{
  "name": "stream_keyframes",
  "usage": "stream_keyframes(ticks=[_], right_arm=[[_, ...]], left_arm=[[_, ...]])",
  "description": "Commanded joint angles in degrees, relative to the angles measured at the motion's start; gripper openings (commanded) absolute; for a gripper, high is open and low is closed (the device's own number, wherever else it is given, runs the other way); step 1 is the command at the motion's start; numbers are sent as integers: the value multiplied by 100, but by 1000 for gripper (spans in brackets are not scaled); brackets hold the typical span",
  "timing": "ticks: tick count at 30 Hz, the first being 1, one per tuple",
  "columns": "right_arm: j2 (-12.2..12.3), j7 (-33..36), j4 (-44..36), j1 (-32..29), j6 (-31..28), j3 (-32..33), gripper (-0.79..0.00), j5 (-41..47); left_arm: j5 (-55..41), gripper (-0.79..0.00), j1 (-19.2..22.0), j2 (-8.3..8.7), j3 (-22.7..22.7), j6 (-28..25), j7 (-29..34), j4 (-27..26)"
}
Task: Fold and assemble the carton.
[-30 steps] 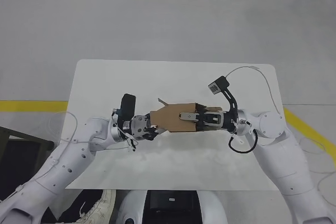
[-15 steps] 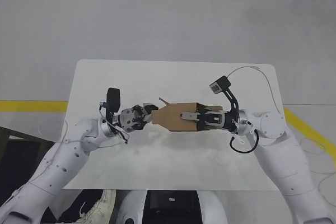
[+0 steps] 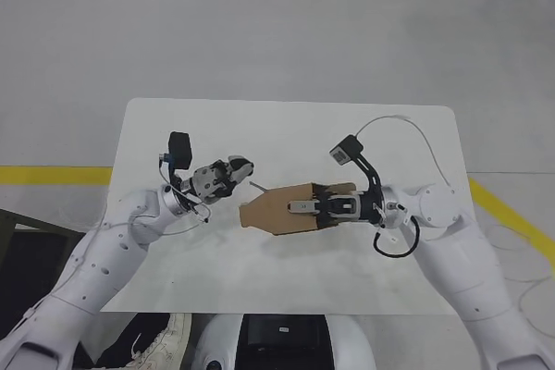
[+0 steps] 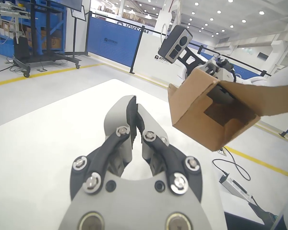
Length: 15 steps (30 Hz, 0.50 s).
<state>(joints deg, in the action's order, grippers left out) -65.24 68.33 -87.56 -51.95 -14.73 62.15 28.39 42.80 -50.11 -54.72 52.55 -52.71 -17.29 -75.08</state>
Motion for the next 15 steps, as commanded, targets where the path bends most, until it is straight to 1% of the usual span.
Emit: stream_keyframes(ticks=[1,7,15], right_arm=[[-7,-4,35,20,1,-29,-785,11],[-14,-43,109,72,25,-46,-785,-28],[-3,-189,118,49,13,41,-785,-36]], left_arm=[[1,-785,36,-35,-25,-37,31,-19],[126,-785,59,-106,5,-160,9,-89],[445,-785,-90,-112,241,-491,-89,-256]])
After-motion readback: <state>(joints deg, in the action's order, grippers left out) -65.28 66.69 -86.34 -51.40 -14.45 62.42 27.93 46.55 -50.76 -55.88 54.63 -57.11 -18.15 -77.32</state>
